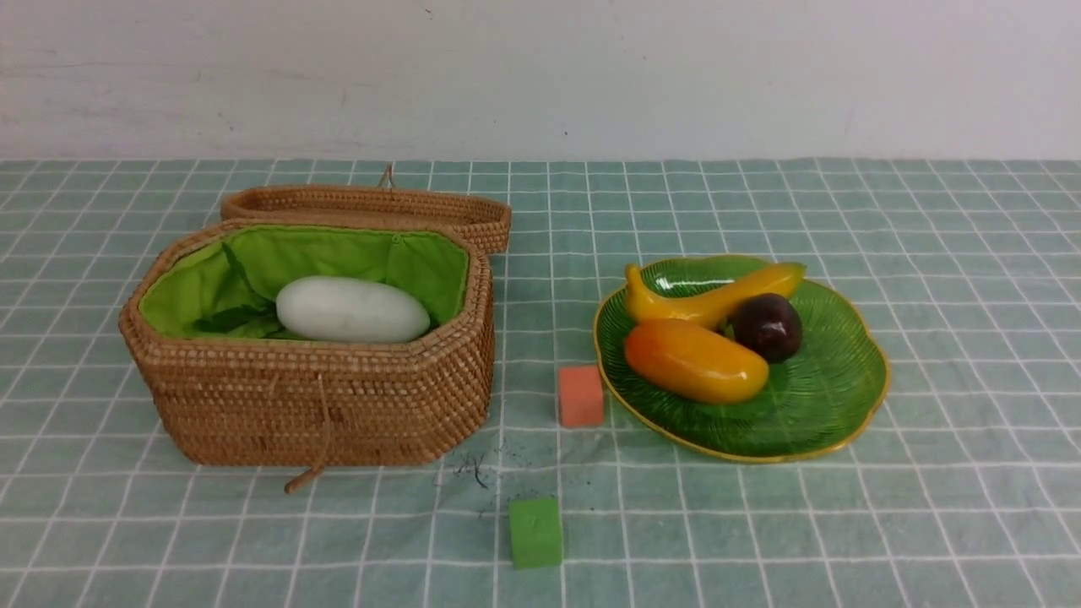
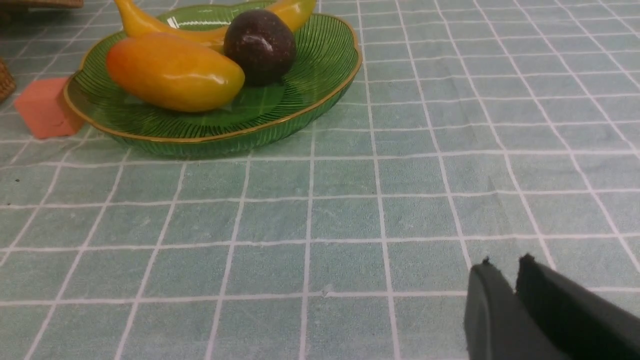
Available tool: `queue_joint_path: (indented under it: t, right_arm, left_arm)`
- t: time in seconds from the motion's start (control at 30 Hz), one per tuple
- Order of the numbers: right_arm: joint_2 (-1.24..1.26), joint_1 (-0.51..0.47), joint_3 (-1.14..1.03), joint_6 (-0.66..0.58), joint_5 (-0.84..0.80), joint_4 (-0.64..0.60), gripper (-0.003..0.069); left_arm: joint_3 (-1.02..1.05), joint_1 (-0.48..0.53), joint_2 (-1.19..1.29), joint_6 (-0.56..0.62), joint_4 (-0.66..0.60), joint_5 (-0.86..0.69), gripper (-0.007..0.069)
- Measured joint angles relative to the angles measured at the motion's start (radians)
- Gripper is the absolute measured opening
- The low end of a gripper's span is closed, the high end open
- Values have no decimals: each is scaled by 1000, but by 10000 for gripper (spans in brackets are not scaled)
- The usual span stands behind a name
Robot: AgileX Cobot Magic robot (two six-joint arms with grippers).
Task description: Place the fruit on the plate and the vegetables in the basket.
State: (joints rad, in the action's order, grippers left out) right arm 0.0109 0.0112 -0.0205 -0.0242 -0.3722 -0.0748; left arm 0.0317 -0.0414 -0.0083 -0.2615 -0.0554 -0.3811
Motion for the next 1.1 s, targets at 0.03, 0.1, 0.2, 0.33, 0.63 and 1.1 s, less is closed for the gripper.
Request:
queue_joint_path:
  t: [0.03, 0.1, 0.2, 0.33, 0.63, 1.1]
  right_arm:
    - [0, 0, 0, 0, 0, 0, 85]
    - [0, 0, 0, 0, 0, 0, 88]
    - [0, 0, 0, 0, 0, 0, 91]
    - [0, 0, 0, 1, 0, 1, 95]
    - [0, 0, 0, 1, 0, 1, 107]
    - [0, 0, 0, 1, 0, 1, 112]
  left_arm:
    - [0, 0, 0, 0, 0, 0, -13]
    - [0, 0, 0, 0, 0, 0, -13]
    - [0, 0, 0, 0, 0, 0, -13]
    - [0, 0, 0, 0, 0, 0, -13]
    - [0, 0, 0, 0, 0, 0, -13]
    - [0, 0, 0, 0, 0, -1, -9]
